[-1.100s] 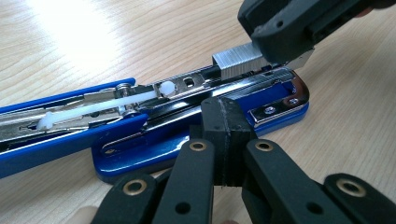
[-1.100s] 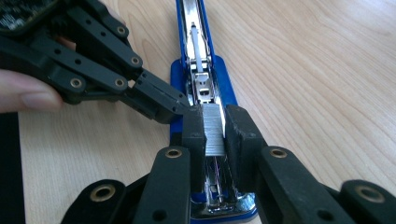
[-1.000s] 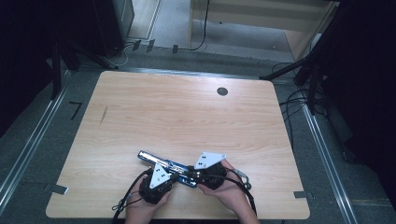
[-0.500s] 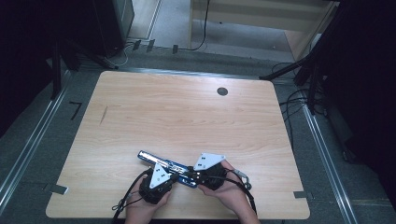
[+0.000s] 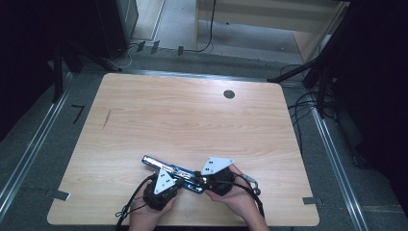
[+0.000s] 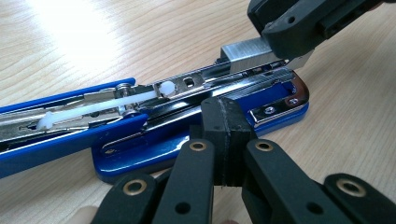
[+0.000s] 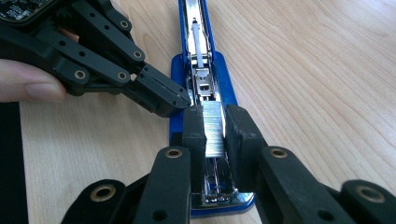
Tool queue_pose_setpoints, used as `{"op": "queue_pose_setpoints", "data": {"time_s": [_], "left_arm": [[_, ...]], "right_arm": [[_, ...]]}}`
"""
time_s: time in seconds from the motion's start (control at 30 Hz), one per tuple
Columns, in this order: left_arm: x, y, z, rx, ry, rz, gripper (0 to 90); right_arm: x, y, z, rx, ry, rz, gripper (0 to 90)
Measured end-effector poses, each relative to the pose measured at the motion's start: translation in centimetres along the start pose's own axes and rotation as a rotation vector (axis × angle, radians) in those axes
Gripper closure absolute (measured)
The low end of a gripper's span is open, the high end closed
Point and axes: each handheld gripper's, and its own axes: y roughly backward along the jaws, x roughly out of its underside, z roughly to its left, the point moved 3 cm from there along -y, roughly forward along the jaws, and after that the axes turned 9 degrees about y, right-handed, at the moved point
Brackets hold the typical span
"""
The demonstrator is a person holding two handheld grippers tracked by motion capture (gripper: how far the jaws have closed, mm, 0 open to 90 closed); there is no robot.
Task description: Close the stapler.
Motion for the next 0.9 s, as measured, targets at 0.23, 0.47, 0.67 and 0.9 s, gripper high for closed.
{"op": "queue_pose_setpoints", "data": {"time_s": [0.23, 0.47, 0.67, 0.9], "left_arm": [[0.0, 0.0, 0.0, 0.0, 0.0, 0.0, 90.0], [0.0, 0.0, 0.0, 0.0, 0.0, 0.0, 90.0], [0.0, 0.0, 0.0, 0.0, 0.0, 0.0, 90.0], [0.0, 0.0, 0.0, 0.0, -0.001, 0.0, 90.0]], "right_arm": [[0.0, 0.1, 0.02, 0.009, 0.013, 0.032, 79.9], [0.02, 0.07, 0.01, 0.005, 0.014, 0.039, 79.9], [0.08, 0.01, 0.07, 0.007, 0.017, 0.052, 79.9], [0.0, 0.0, 0.12, 0.008, 0.012, 0.051, 79.9]]}}
